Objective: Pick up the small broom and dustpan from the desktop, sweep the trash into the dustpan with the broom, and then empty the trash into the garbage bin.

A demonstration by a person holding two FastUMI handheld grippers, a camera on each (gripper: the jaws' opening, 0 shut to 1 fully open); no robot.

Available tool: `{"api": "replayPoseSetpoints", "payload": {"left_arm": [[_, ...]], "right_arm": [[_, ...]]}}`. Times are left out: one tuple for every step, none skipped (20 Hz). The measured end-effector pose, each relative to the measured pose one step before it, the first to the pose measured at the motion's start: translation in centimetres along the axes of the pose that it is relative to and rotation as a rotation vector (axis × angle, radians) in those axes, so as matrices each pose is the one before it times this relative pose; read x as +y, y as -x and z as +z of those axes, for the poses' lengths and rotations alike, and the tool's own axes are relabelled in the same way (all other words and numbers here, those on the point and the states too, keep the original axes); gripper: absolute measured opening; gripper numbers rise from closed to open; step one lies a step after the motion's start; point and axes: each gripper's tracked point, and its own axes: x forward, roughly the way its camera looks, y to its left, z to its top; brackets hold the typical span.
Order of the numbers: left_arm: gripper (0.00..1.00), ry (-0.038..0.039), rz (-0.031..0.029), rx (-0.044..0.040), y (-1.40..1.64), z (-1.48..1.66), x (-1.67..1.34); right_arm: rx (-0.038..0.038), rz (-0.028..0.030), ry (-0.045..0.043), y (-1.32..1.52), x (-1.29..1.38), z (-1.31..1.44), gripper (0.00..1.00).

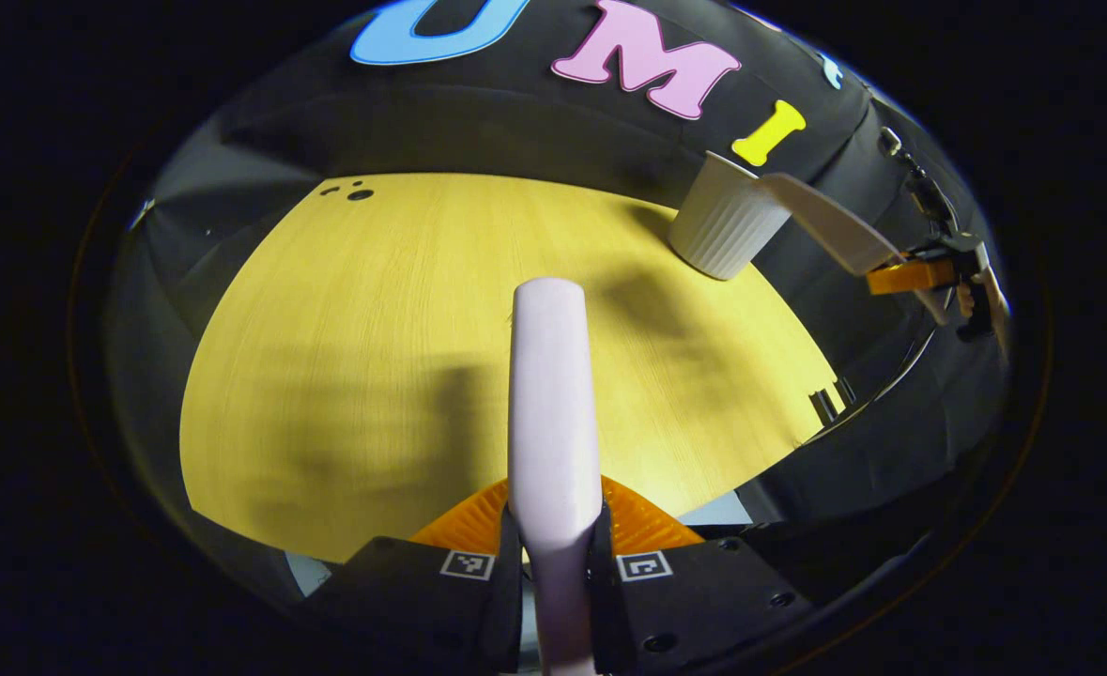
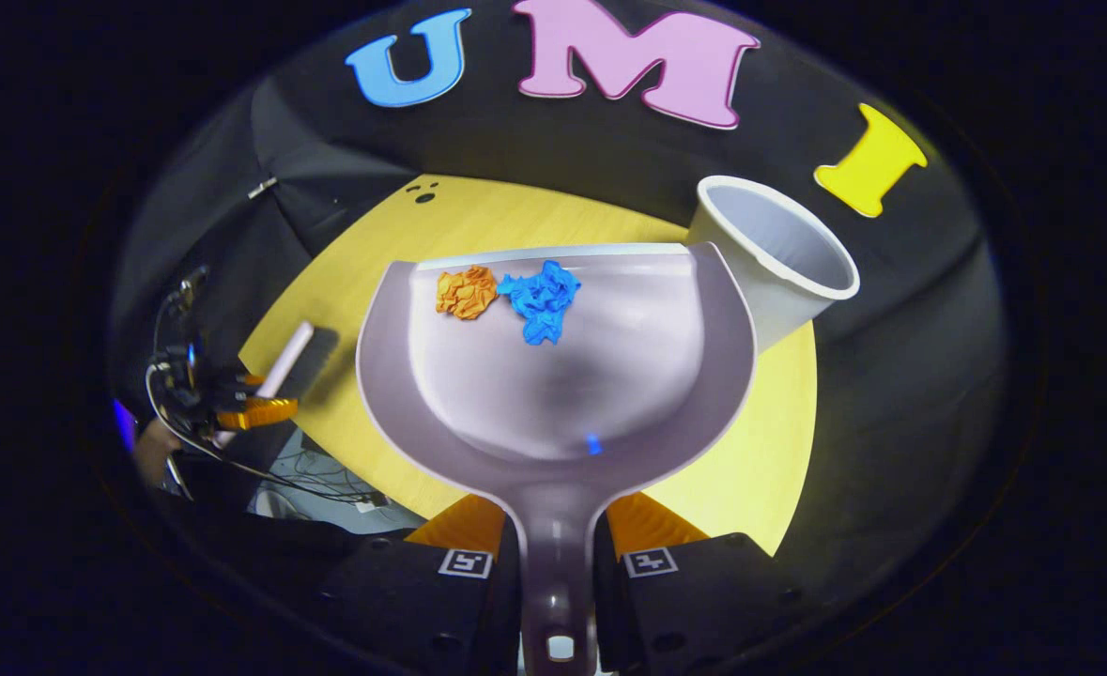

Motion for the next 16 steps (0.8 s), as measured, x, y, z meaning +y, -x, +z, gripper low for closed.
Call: {"api": "replayPoseSetpoints", "payload": {"left_arm": [[0.33, 0.01059, 0.00788, 0.00042, 0.293, -0.362, 0.063], [0.33, 0.00936, 0.00892, 0.00241, 0.139, -0.321, 0.004], [0.33, 0.00894, 0.01149, 0.00059, 0.294, -0.12, 0.088], [0.33, 0.00827, 0.00818, -0.00272, 0.111, 0.075, 0.059], [0.33, 0.00924, 0.00802, -0.00035, 0.23, 0.151, 0.132], [0.33, 0.00923, 0.01128, -0.00037, 0.092, 0.104, 0.047], [0.33, 0.01018, 0.01208, -0.0022, 0.091, 0.293, 0.075], [0.33, 0.01198, 0.01125, -0.00096, -0.14, 0.332, 0.1], [0.33, 0.01418, 0.01263, -0.00155, -0.03, 0.42, 0.015], [0.33, 0.01433, 0.01149, -0.00323, -0.188, 0.593, -0.095], [0.33, 0.01444, 0.01117, -0.00687, -0.246, 0.744, -0.202], [0.33, 0.01348, 0.01119, -0.00622, -0.271, 0.782, -0.259], [0.33, 0.00842, 0.01226, -0.00839, -0.281, 0.66, -0.17], [0.33, 0.00446, 0.01752, -0.00568, -0.487, 0.617, -0.235], [0.33, 0.00935, 0.01559, -0.00022, -0.454, 0.404, -0.108], [0.31, 0.01484, 0.0127, 0.00505, -0.474, 0.359, -0.338]], "right_arm": [[-0.00955, -0.00608, -0.00315, 0.745, -0.556, 0.391, 0.36], [-0.0066, -0.00481, -0.00338, 1.094, -0.568, 0.474, 0.36], [-0.00711, -0.00331, -0.00841, 0.574, -0.748, 0.481, 0.36], [-0.00579, -0.00053, -0.00972, 0.343, -0.597, 0.462, 0.36], [-0.01129, 0.00494, -0.00804, 0.244, -0.577, 0.577, 0.36], [-0.01681, 0.00198, 0.00016, 0.145, -0.669, 0.756, 0.4], [-0.00776, -0.00501, 0.00588, 0.069, -0.963, 0.639, 0.36], [-0.00286, -0.00831, 0.00809, 0.08, -1.213, 0.675, 0.31], [-0.00299, -0.00893, 0.00779, 0.053, -1.315, 0.71, 0.36], [-0.00332, -0.00518, 0.00273, 0.673, -1.496, 0.538, 0.36], [-0.00186, -0.0001, -0.00485, 0.184, -1.436, 0.648, 0.36], [-0.0007, 0.00204, -0.00976, -0.427, -1.32, 0.733, 0.36], [0.0011, 0.00358, -0.00751, -0.429, -1.205, 0.529, 0.36], [0.00494, 0.007, -0.00305, -0.687, -1.096, 0.444, 0.36], [0.00339, -0.00214, 0.00578, -0.761, -1.199, 0.433, 0.36], [0.00916, -0.01092, 0.01649, -1.013, -1.347, 0.297, 0.36]]}}
